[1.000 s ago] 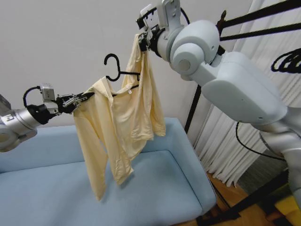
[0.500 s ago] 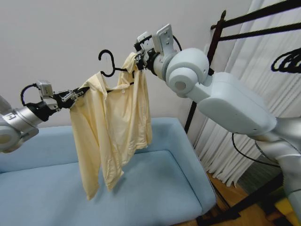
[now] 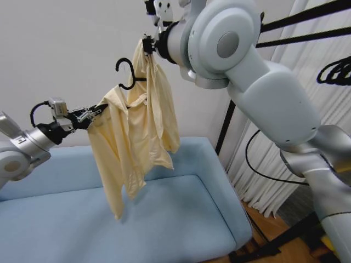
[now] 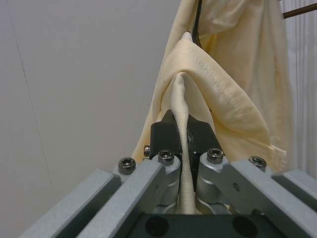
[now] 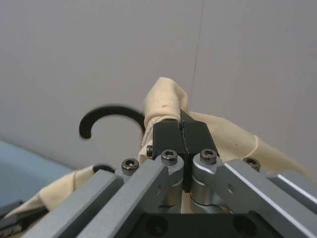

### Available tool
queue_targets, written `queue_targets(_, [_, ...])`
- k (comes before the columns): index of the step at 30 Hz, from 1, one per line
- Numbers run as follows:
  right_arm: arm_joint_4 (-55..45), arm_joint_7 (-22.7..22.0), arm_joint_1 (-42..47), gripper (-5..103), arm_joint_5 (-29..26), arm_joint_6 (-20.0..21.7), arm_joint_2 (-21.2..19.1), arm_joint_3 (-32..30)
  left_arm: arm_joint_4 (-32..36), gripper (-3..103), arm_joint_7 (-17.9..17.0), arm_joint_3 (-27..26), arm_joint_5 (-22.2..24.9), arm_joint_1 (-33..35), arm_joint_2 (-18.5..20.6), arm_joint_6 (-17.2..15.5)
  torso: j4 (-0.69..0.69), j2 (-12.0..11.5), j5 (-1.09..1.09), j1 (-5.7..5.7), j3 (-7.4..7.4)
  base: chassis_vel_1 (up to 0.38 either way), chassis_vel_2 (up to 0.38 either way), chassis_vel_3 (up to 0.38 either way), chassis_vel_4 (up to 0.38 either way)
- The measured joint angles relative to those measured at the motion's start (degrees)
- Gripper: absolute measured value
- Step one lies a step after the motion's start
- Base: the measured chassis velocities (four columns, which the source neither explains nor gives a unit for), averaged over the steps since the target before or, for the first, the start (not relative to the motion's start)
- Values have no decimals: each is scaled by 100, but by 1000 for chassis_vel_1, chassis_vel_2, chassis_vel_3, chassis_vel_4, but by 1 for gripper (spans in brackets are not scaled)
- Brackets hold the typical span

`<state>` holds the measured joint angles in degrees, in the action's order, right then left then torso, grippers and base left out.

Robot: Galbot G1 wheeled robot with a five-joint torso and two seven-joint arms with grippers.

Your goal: Pick up the clothes from the sofa and hang them on the clothes hanger.

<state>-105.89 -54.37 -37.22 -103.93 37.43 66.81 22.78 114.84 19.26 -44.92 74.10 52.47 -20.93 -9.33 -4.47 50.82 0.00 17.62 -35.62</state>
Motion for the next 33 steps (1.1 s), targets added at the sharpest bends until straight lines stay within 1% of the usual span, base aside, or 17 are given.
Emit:
queue_targets(5, [-148, -66, 374, 0, 27, -50, 13, 246, 17, 2, -53, 10, 69, -6, -30, 0, 1, 0, 0, 0, -1, 0, 0, 0, 0])
queue_targets(8, [-83, -66, 646, 0, 334, -108, 15, 387, 1, 2, -43, -47, 115, 9, -23, 1, 2, 0, 0, 1, -1, 0, 0, 0, 0])
queue_targets(13, [-217, -48, 1057, 0, 609, -200, -135, 431, -65, 2, -28, -92, 162, 5, 14, 21, 1, 0, 0, 1, -1, 0, 0, 0, 0])
queue_targets(20, [-612, 39, 1383, 0, 769, -347, -233, 401, -177, 2, -35, -64, 180, -54, 29, 50, 0, 0, 1, 0, -1, 0, 0, 0, 0])
queue_targets(22, [-773, 217, 1473, 0, 875, -389, -259, 429, -215, 2, -43, -61, 218, -66, 30, 61, 1, 0, 0, 1, -1, 0, 0, 0, 0])
queue_targets(23, [-856, 391, 1525, 0, 1048, -419, -270, 502, -231, 2, -44, -60, 243, -66, 34, 63, 1, 0, 1, 0, -1, 0, 0, 0, 0])
queue_targets(24, [-856, 391, 1525, 0, 1048, -419, -270, 502, -231, 2, -44, -60, 243, -66, 34, 63, 1, 0, 1, 0, -1, 0, 0, 0, 0])
queue_targets(26, [-873, 724, 1635, 0, 1572, -455, -265, 668, -254, 2, -33, -61, 264, -64, 37, 67, 1, 0, 0, 0, -1, 0, 0, 0, 0])
queue_targets(28, [-782, 969, 1716, 0, 1990, -442, -280, 767, -278, 2, 48, -67, 300, -58, 37, 75, 2, 0, 0, 0, -1, 0, 0, 0, 0])
queue_targets(29, [-782, 969, 1716, 0, 1990, -442, -280, 767, -278, 2, 48, -67, 300, -58, 37, 75, 2, 0, 0, 0, -1, 0, 0, 0, 0])
queue_targets(30, [-725, 1118, 1751, -3, 2168, -422, -321, 794, -288, 2, 108, -79, 340, -54, 34, 76, 2, -1, 0, 1, -1, 0, 0, 0, 0])
queue_targets(32, [-692, 1336, 1783, 8, 2344, -384, -435, 815, -311, 2, 197, -100, 409, -52, 25, 78, 1, 0, 0, 1, -1, 0, 0, 0, 0])
queue_targets(33, [-692, 1336, 1783, 8, 2344, -384, -435, 815, -311, 2, 197, -100, 409, -52, 25, 78, 1, 0, 0, 1, -1, 0, 0, 0, 0])
